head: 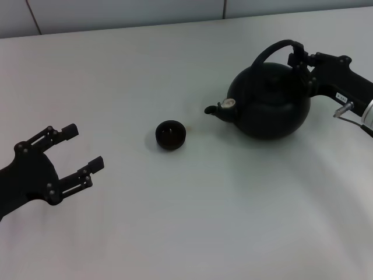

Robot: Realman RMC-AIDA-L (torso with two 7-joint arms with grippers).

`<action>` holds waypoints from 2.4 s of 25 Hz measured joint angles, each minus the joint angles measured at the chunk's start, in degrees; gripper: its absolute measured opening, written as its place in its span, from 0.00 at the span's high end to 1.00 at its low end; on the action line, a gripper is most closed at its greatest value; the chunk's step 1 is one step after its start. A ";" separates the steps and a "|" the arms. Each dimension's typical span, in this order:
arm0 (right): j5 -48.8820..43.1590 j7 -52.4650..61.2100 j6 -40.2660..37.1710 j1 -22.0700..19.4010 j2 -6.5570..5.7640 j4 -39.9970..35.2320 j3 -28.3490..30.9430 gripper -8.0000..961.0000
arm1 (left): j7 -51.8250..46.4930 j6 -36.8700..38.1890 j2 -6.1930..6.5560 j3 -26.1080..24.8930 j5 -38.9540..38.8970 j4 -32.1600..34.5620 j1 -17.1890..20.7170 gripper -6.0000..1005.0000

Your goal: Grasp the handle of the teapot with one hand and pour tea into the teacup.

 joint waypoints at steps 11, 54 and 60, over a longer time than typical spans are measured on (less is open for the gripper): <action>0.10 -1.12 -2.67 -2.07 0.01 0.07 1.64 0.72 | -0.11 0.07 0.00 -0.20 -0.40 -0.11 0.18 0.20; -45.72 26.11 -33.15 -7.84 -2.32 -28.98 6.68 0.29 | -27.97 1.20 6.36 12.31 17.47 9.09 -14.27 0.20; -45.85 26.12 -33.27 -7.41 -2.18 -30.29 6.70 0.29 | -27.36 0.95 4.93 12.32 17.35 10.25 -13.92 0.20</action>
